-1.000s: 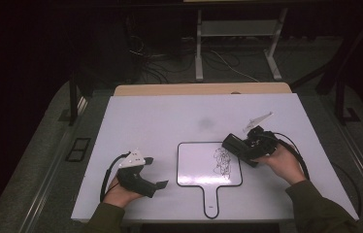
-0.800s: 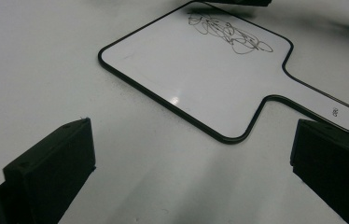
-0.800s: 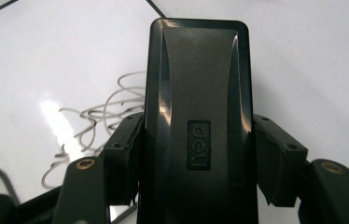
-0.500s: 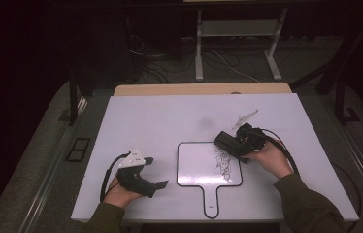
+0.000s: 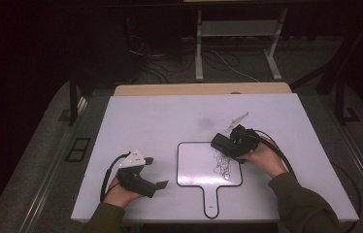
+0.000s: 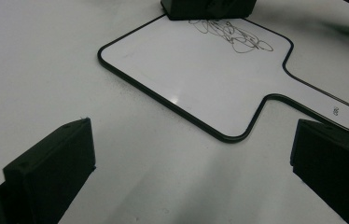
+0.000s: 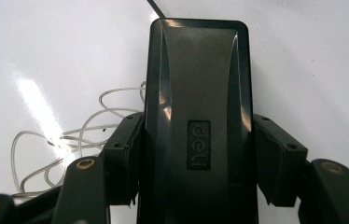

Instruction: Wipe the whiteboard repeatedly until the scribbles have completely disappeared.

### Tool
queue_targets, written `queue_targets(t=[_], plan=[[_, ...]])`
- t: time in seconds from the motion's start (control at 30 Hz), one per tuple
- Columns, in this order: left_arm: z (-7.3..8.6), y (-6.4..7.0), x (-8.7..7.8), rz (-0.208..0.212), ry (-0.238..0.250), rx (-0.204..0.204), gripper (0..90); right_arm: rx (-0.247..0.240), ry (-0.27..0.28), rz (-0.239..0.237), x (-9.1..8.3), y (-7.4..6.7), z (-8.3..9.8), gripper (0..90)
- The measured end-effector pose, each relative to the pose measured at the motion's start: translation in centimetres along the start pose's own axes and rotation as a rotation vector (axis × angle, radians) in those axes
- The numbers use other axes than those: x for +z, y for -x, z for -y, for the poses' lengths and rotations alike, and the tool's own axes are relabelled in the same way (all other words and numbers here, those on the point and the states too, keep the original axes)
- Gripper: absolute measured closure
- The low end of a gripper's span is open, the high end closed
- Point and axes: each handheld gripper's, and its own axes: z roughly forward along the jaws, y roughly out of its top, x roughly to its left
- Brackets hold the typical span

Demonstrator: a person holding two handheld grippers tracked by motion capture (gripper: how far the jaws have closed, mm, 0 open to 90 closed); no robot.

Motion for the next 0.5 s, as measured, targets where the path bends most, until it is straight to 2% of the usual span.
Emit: queue_targets(t=[0.17, 0.27, 0.37, 0.43, 0.5], plan=[[0.0, 0.01, 0.07, 0.003, -0.002, 0.001, 0.0, -0.002, -0.005, 0.001, 0.06, -0.33, -0.17, 38.9], [-0.02, 0.01, 0.09, 0.002, -0.002, 0.0, 0.0, -0.027, -0.005, -0.004, 0.23, -0.51, -0.44, 38.9], [-0.01, 0.03, 0.05, 0.002, -0.001, 0.001, 0.0, -0.016, -0.002, 0.007, 0.35, -0.45, -0.6, 38.9], [-0.01, 0.03, 0.01, 0.0, -0.001, 0.0, 0.0, -0.026, -0.005, 0.01, 0.33, -0.27, -0.6, 38.9], [0.0, 0.01, 0.0, 0.0, 0.0, 0.0, 0.0, -0.008, -0.007, 0.012, 0.3, -0.08, -0.58, 38.9]])
